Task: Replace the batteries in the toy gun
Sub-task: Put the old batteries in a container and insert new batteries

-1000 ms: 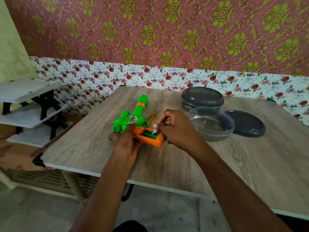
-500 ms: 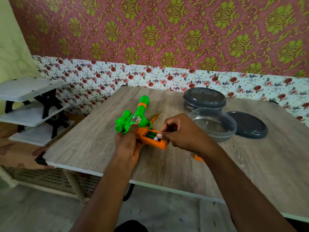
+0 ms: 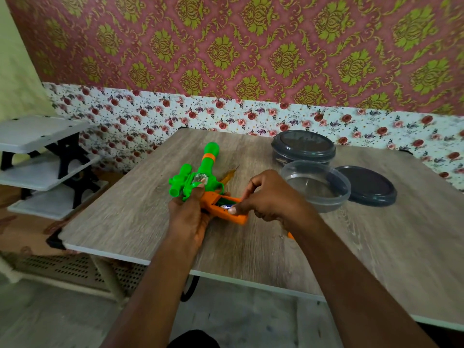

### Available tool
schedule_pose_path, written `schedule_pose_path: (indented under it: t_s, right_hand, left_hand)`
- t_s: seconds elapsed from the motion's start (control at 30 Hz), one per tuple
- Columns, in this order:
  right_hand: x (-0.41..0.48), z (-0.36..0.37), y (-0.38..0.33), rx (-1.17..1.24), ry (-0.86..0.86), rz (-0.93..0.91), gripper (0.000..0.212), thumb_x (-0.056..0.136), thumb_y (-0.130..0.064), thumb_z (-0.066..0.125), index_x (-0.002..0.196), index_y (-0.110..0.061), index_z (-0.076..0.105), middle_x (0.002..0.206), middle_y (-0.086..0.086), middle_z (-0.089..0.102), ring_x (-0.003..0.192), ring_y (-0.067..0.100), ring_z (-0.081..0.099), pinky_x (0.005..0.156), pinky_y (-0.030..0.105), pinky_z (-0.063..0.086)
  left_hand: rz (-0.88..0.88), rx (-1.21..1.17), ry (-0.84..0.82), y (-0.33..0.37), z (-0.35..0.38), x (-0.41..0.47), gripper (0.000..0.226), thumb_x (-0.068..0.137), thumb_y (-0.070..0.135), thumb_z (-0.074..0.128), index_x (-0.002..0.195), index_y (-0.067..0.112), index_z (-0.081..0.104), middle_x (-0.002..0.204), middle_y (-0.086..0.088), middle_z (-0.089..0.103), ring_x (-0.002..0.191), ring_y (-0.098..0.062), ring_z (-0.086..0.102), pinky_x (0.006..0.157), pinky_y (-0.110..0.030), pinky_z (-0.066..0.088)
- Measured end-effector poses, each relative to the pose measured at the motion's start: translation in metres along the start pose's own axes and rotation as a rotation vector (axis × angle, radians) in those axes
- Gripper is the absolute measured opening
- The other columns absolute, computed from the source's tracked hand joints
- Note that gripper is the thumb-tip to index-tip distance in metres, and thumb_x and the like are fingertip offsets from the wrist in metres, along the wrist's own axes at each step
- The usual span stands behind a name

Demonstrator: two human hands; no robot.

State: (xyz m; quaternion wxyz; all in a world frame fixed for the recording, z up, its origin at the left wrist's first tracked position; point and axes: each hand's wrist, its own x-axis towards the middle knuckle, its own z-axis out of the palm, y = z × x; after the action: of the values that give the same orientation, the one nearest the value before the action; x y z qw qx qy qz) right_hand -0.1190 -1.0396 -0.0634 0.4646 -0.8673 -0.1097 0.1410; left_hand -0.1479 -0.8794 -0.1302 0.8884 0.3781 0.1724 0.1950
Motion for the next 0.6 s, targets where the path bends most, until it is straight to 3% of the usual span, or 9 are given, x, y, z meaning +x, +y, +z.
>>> schedule_pose_path:
  t_s: [0.1, 0.2, 0.33, 0.53, 0.6]
  right_hand:
    - [0.0, -0.001, 0.004, 0.035, 0.054, 0.048, 0.063, 0.057, -0.025, 0.101, 0.102, -0.005, 0.063, 0.067, 0.011, 0.063, 0.045, 0.013, 0.048, 0.039, 0.021, 0.035]
    - [-0.001, -0.003, 0.007, 0.139, -0.008, 0.078, 0.062, 0.063, -0.029, 0.098, 0.106, 0.004, 0.068, 0.072, 0.015, 0.062, 0.041, 0.01, 0.04, 0.039, 0.02, 0.029]
    - [0.002, -0.001, 0.013, 0.327, -0.064, 0.132, 0.051, 0.076, -0.019, 0.09, 0.111, 0.011, 0.067, 0.074, 0.019, 0.064, 0.036, 0.007, 0.036, 0.037, 0.016, 0.026]
    - [0.008, 0.007, 0.015, 0.454, -0.11, 0.202, 0.046, 0.079, -0.001, 0.084, 0.11, 0.024, 0.06, 0.058, 0.012, 0.052, 0.035, 0.006, 0.034, 0.035, 0.015, 0.023]
    - [0.013, 0.013, 0.016, 0.439, -0.073, 0.22, 0.044, 0.076, 0.003, 0.084, 0.111, 0.015, 0.06, 0.056, 0.01, 0.048, 0.033, 0.007, 0.036, 0.035, 0.015, 0.024]
  left_hand:
    - [-0.008, -0.01, 0.0, 0.0, -0.001, 0.0, 0.033, 0.101, 0.005, 0.058, 0.134, 0.003, 0.058, 0.114, -0.024, 0.073, 0.088, -0.035, 0.075, 0.074, -0.059, 0.06]
    - [-0.013, -0.022, 0.001, 0.0, -0.001, 0.001, 0.035, 0.101, 0.005, 0.057, 0.136, 0.003, 0.056, 0.12, -0.027, 0.071, 0.089, -0.035, 0.076, 0.073, -0.055, 0.062]
    - [-0.016, -0.039, -0.018, -0.001, -0.003, 0.002, 0.036, 0.101, 0.003, 0.055, 0.137, 0.005, 0.055, 0.122, -0.028, 0.069, 0.093, -0.037, 0.075, 0.075, -0.057, 0.062]
    - [-0.004, -0.064, -0.032, -0.001, -0.004, 0.003, 0.036, 0.1, 0.002, 0.057, 0.136, 0.007, 0.057, 0.116, -0.025, 0.071, 0.08, -0.03, 0.077, 0.07, -0.053, 0.063]
    - [-0.001, -0.054, -0.036, -0.002, -0.003, 0.003, 0.028, 0.101, 0.002, 0.056, 0.128, 0.009, 0.06, 0.11, -0.021, 0.073, 0.076, -0.028, 0.077, 0.068, -0.052, 0.063]
